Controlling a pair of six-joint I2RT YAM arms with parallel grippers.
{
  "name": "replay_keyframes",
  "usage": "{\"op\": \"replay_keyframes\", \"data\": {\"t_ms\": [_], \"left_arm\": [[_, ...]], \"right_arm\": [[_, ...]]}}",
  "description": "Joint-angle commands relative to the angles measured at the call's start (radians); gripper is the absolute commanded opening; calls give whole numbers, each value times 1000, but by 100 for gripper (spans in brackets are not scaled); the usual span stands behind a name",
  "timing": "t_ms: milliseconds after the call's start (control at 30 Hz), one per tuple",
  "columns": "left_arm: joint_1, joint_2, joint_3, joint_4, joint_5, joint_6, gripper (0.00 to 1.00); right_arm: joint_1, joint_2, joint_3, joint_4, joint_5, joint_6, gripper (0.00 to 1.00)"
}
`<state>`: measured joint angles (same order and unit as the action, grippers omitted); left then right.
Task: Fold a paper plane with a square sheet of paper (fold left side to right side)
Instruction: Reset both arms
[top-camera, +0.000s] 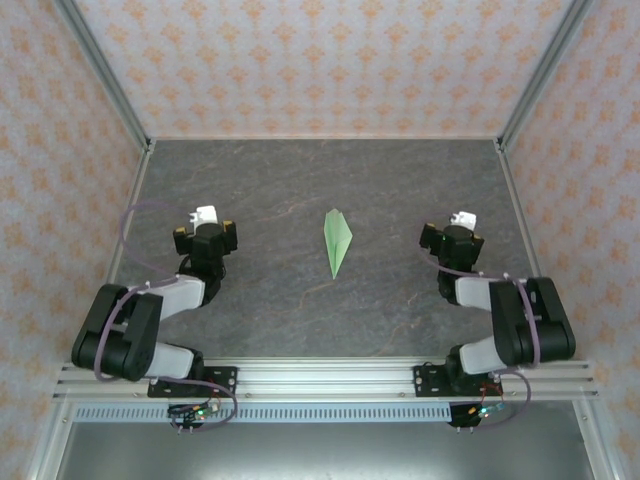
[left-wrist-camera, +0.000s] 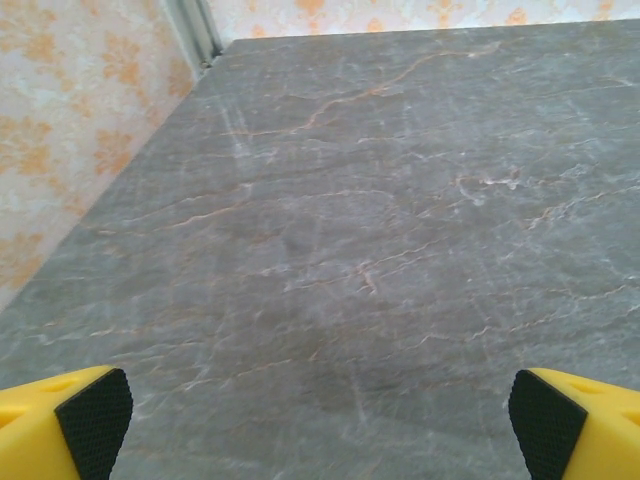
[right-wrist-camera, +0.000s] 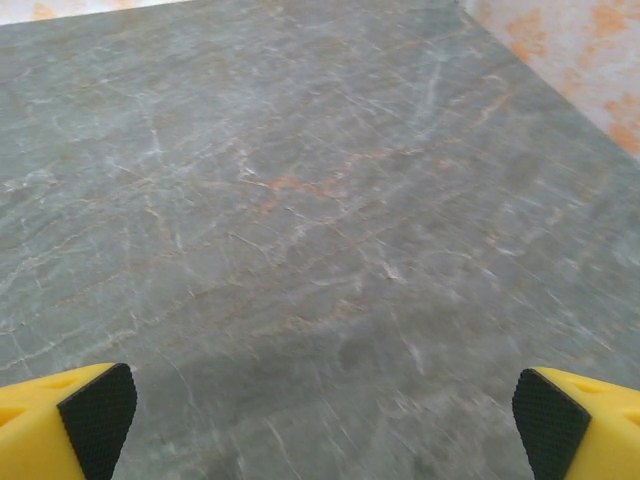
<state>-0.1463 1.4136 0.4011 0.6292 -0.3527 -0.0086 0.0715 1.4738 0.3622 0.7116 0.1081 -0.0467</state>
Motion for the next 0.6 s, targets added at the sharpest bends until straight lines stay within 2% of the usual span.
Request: {"op": "replay_keyframes", "data": {"t_ms": [0,100,167,567], "left_arm": [[39,89,-29,233,83,27,100],[43,91,-8,195,108,31,100],[78,88,8,159,156,5,100],[82,84,9,147,160,2,100]], "right_arm": [[-10,44,25,125,-66,-38,100],[-40,49,65,54,-89,-2,100],[-63,53,63,62,-122,9,100],[-63,46,60,54,-124,2,100]]}}
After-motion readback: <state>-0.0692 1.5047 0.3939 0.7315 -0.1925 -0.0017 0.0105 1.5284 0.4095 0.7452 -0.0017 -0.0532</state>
